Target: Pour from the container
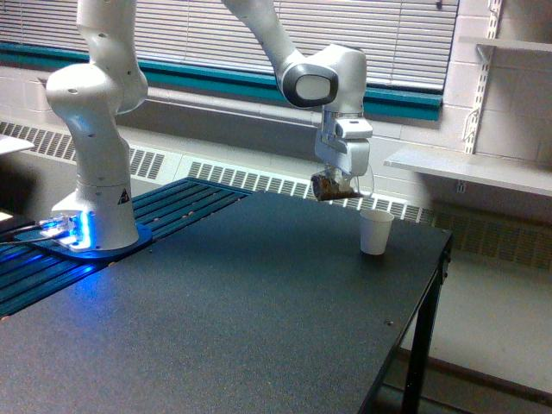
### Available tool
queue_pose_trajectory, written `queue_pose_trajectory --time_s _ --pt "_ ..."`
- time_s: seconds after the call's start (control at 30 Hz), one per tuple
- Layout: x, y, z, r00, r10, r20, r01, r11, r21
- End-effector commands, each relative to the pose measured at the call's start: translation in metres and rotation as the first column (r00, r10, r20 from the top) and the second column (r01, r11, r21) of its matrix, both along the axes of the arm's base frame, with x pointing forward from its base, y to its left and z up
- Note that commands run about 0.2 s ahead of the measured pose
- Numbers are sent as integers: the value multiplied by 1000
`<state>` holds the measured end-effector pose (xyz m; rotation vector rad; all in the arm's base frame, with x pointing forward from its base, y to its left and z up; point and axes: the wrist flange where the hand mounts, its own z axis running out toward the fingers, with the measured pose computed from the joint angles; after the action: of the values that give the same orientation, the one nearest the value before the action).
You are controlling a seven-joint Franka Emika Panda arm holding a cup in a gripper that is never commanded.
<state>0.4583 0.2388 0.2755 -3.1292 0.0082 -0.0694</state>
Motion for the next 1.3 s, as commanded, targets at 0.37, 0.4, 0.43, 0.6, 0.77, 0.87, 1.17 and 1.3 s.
queue_pose_trajectory --time_s 0.37,0.4,0.43,0.6,0.77,0.87,1.17,1.3 --pt "14 5 -4 1000 -6 -10 6 999 -37" --pt "14 5 -5 1000 -4 -13 4 999 -39" --pt "14 5 -5 1000 -2 -16 1 999 -42" --pt "14 5 -7 999 13 -32 -15 998 -65" --pt "14 6 -8 999 24 -42 -28 996 -85" --pt "15 7 -9 998 32 -47 -36 995 -94" --pt "17 13 -9 998 41 -54 -46 993 -112" --pt "18 16 -9 998 38 -55 -44 992 -119"
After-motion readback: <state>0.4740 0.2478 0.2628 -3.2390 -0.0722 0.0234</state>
